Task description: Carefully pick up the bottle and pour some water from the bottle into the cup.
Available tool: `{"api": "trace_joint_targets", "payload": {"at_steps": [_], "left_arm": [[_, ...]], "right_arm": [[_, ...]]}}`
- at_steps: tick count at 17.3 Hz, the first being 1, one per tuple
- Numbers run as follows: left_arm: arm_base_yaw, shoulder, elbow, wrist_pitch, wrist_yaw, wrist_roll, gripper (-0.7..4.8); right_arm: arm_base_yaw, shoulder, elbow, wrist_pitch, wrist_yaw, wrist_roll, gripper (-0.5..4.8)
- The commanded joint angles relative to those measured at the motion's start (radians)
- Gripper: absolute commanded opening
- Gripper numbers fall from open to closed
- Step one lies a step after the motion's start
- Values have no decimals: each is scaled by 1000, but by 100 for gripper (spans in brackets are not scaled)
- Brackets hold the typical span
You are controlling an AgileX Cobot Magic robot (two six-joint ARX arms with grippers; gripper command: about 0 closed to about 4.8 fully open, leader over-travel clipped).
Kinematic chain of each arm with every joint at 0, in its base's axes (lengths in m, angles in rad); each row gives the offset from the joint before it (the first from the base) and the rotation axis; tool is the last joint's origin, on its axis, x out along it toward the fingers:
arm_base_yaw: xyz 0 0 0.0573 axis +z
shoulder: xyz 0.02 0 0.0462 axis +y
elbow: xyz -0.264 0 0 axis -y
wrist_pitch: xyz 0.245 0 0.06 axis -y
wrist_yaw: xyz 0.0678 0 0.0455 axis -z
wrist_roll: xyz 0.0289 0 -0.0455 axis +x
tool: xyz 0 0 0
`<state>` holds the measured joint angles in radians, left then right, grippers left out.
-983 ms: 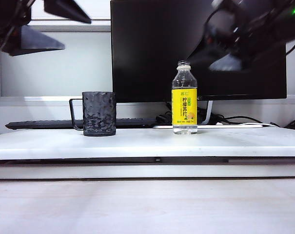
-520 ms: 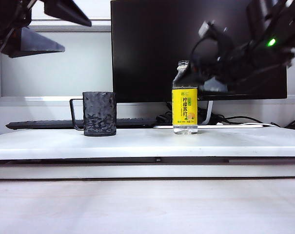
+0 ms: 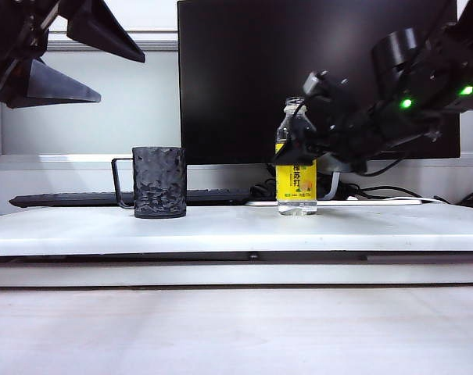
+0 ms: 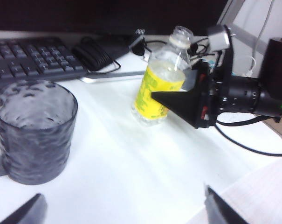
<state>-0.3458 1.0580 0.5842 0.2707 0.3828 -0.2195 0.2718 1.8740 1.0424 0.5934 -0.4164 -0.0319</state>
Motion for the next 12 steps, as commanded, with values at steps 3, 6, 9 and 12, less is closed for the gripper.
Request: {"api": "trace_joint_targets", "payload": {"at_steps": [3, 6, 9, 12], "left_arm": [[-2, -3, 4, -3, 6, 2, 479], [-2, -4, 4, -9, 6, 2, 479], [-2, -4, 4, -11, 7, 2, 479], [-2, -4, 4, -12, 6, 2, 479]], "right_arm": [[44, -2, 5, 24, 19, -3, 479], [51, -2, 5, 24, 17, -2, 292], [51, -3, 5, 25, 17, -2, 202], [51, -20, 5, 25, 17, -3, 201]]}}
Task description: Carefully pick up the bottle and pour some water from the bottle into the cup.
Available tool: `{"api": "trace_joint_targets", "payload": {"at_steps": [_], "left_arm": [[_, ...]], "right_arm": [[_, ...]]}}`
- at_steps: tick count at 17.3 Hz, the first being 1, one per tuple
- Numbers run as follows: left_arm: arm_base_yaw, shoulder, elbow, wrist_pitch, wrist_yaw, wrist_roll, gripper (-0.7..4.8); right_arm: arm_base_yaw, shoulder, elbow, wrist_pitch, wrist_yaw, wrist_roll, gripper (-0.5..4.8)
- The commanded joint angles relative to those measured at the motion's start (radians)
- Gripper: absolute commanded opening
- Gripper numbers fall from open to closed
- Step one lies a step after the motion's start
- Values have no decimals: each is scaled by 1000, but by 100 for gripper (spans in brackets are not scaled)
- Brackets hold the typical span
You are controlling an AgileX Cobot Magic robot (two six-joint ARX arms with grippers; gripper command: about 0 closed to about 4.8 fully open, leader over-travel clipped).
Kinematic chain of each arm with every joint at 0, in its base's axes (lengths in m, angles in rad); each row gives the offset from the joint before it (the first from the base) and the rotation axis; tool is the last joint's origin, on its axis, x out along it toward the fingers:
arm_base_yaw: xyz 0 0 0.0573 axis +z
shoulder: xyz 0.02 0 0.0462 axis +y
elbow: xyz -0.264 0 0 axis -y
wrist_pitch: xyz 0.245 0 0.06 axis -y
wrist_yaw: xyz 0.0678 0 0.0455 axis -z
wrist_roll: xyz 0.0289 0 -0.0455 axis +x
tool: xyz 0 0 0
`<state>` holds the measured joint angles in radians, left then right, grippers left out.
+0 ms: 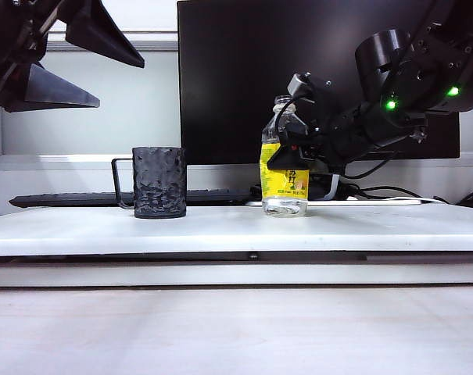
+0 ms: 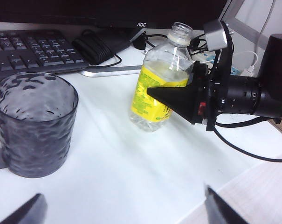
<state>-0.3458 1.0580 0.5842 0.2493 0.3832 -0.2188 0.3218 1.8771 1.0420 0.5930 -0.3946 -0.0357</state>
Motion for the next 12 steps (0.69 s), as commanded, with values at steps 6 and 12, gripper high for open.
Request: {"api": "trace_joint_targets", "payload": {"at_steps": [6, 12], "left_arm": [[-2, -4, 4, 12, -5, 1, 479], [-2, -5, 4, 12, -2, 1, 479]], "right_arm": [[26, -156, 42, -26, 9, -81, 204], [126, -174, 225, -286, 147, -271, 258]]}}
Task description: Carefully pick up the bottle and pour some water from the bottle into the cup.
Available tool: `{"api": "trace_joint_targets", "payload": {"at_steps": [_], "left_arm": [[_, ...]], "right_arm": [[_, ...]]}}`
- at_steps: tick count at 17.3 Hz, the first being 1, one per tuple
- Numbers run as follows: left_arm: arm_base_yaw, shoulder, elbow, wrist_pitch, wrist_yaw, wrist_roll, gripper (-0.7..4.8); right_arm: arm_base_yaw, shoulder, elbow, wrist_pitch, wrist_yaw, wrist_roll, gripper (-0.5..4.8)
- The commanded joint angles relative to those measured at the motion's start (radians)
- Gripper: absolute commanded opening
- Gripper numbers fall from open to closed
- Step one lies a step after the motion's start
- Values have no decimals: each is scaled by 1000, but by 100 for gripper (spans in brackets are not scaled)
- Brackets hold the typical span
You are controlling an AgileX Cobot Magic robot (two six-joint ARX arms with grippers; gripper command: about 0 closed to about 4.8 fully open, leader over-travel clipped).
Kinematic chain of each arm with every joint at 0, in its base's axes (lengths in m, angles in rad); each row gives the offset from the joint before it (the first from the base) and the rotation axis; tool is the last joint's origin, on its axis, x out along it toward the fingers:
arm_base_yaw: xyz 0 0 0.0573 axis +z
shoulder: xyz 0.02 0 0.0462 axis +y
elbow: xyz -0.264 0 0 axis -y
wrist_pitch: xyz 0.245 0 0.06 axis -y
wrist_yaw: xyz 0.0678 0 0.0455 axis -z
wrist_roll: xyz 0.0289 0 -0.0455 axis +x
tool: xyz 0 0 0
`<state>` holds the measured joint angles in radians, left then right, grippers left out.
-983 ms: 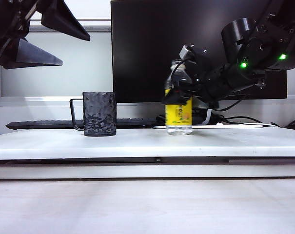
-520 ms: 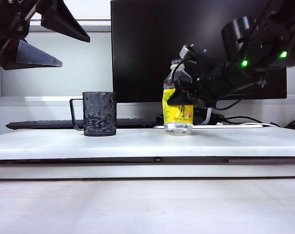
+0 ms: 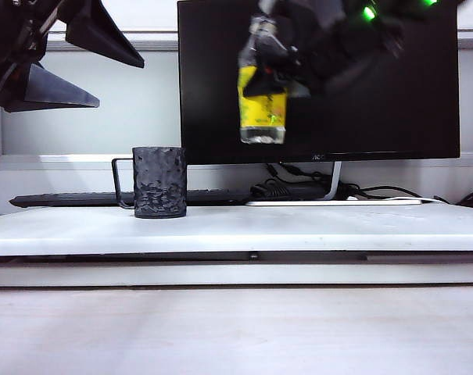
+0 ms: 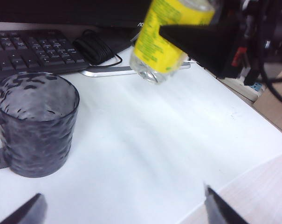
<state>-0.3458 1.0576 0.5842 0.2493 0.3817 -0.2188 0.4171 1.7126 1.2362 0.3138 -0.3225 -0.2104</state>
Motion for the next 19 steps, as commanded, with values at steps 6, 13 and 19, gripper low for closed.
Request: {"api": "trace_joint_targets", "payload": {"at_steps": [6, 13, 19], "left_arm": [[-2, -4, 4, -19, 0, 1, 479], [-2, -4, 4, -27, -8, 1, 479], [-1, -3, 4, 37, -80, 3, 479]], "right_arm": [[44, -9, 30, -55, 176, -154, 197], [69, -2, 30, -56, 235, -260, 197], [132, 87, 74, -56, 267, -351, 197]]}}
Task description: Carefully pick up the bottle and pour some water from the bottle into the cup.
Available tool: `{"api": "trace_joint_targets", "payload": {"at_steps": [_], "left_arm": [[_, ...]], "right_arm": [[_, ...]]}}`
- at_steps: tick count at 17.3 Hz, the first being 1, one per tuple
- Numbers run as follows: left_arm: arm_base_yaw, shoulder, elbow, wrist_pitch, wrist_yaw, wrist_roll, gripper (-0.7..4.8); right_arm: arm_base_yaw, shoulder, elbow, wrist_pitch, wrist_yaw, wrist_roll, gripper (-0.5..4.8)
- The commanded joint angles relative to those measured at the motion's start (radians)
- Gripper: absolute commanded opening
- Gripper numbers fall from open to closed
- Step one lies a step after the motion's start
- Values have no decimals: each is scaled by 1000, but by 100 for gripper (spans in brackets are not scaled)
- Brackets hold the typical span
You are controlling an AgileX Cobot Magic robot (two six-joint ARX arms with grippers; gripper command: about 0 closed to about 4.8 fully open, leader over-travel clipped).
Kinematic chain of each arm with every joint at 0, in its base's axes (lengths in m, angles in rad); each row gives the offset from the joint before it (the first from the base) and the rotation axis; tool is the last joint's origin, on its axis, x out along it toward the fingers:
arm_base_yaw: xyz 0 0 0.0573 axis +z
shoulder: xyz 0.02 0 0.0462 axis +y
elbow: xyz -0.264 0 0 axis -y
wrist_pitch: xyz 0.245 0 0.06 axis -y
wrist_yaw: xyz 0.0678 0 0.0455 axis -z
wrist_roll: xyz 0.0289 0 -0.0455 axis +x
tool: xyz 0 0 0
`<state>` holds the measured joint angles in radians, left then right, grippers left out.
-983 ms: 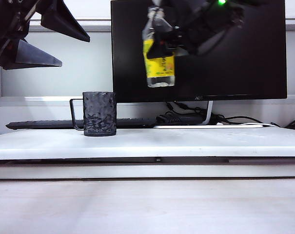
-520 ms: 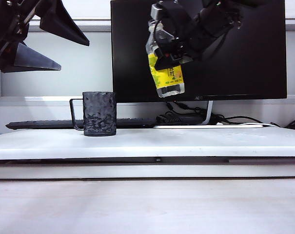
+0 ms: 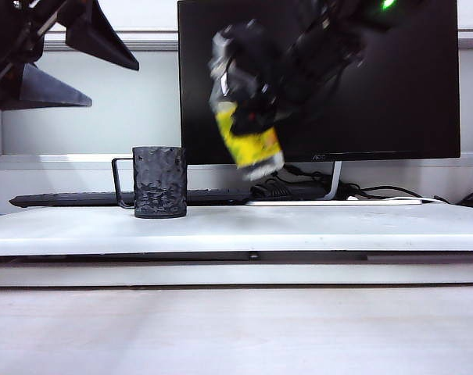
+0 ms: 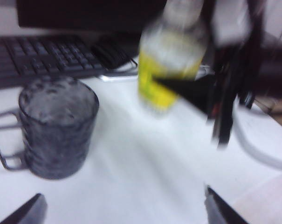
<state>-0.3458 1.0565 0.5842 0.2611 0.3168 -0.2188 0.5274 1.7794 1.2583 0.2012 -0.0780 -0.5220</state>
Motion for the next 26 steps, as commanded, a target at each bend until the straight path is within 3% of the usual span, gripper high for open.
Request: {"api": "trace_joint_targets", "payload": {"at_steps": [1, 3, 5, 8, 12, 19, 26], "left_arm": [[-2, -1, 3, 27, -40, 10, 479], [-1, 1, 2, 65, -80, 24, 479], [-1, 26, 2, 128, -104, 107, 479], [-1, 132, 2, 254, -104, 99, 479], [-2, 217, 2, 352, -92, 80, 479], [-2, 229, 2, 362, -84, 80, 479], [-2, 229, 2, 306, -16, 61, 479]], "right_arm": [[31, 51, 92, 56, 24, -40, 197], [39, 92, 151, 50, 29, -71, 197], [43, 114, 181, 32, 40, -119, 197], [44, 127, 181, 41, 59, -262, 197], [42, 163, 181, 122, 58, -338, 197], [41, 216, 181, 219, 96, -539, 197], [39, 225, 182, 351, 94, -698, 187]]}}
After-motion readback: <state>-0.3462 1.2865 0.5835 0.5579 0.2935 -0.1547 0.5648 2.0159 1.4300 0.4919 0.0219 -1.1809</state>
